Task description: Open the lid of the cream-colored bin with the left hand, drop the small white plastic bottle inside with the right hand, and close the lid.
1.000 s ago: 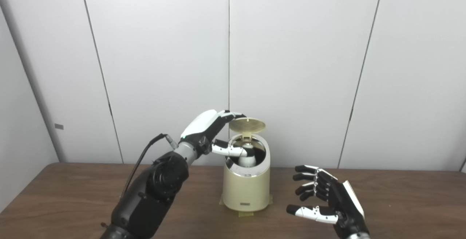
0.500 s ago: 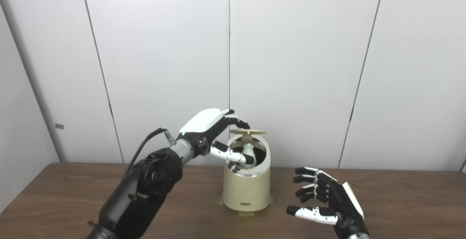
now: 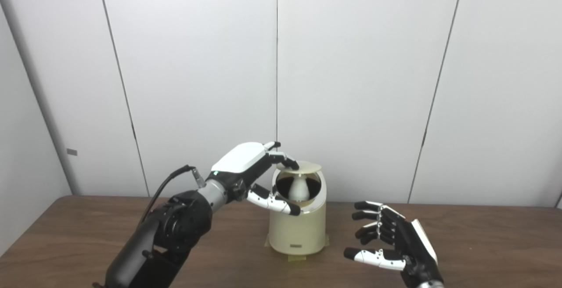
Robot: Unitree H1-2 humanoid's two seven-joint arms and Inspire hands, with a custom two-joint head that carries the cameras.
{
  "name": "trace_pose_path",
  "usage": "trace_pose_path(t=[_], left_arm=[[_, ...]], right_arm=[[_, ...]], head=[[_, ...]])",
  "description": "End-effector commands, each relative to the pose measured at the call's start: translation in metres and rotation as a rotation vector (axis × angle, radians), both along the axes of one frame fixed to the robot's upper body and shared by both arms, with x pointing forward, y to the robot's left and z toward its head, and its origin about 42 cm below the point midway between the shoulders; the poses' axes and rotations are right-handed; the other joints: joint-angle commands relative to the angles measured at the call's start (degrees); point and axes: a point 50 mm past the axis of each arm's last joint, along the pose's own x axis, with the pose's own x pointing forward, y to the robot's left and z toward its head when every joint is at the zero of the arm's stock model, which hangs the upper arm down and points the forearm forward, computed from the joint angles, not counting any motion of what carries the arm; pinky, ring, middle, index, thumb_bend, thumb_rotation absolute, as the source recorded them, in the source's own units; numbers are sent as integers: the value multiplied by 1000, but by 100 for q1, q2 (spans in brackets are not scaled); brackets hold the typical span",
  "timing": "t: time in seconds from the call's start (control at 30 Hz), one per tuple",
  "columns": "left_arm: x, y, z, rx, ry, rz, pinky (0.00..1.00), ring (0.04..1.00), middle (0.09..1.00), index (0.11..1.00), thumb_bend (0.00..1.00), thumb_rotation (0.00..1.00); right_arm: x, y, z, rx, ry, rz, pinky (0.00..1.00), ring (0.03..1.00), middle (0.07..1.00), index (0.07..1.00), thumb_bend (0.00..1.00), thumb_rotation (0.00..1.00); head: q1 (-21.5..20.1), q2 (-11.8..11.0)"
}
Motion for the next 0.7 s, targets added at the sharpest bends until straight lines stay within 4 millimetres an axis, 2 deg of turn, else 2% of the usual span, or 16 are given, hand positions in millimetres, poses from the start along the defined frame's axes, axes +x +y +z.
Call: trace_pose_path(t=[0.0,0.43,0.67], left_arm=[[0,-4,26,14,-82,-24,1000,987,808,784,972,521],[-3,-12,7,65,-39,-54,1000,995,794,782,996,509],[-6,-18,-3,113,-46,-74,1000,980,790,780,974,490]], right_arm=[[6,4,26,0,-92,5,435,510,662,700,731,139],[4,4,28,6,-77,3,432,514,666,704,736,159],[4,3,28,14,-73,0,419,511,661,696,744,156]], head=[[1,14],[-12,99],[-29,148]])
